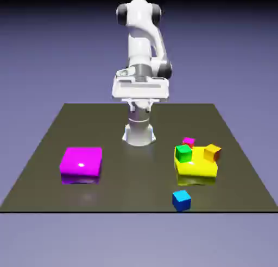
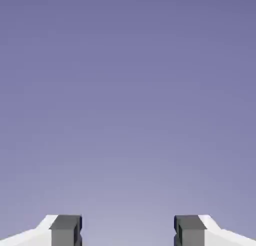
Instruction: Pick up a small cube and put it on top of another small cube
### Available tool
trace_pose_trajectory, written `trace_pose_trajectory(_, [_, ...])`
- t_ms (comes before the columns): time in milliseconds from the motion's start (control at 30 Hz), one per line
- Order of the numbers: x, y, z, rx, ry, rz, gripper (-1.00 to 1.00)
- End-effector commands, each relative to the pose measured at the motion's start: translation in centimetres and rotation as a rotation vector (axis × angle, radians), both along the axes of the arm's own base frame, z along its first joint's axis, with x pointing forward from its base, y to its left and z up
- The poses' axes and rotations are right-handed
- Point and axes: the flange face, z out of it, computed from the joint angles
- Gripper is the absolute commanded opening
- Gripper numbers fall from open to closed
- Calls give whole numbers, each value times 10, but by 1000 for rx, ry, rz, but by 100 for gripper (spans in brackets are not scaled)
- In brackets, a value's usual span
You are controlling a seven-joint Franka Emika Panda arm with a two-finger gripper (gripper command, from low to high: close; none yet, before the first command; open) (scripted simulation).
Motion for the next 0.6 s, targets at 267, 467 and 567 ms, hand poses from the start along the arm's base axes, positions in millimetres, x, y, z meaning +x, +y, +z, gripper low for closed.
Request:
trace_pose_trajectory(267, [61, 50, -73, -39, 245, 105, 0])
trace_pose_trajectory(467, [90, 88, -137, -65, 408, 176, 0])
trace_pose_trajectory(567, [99, 108, -172, -79, 489, 212, 0])
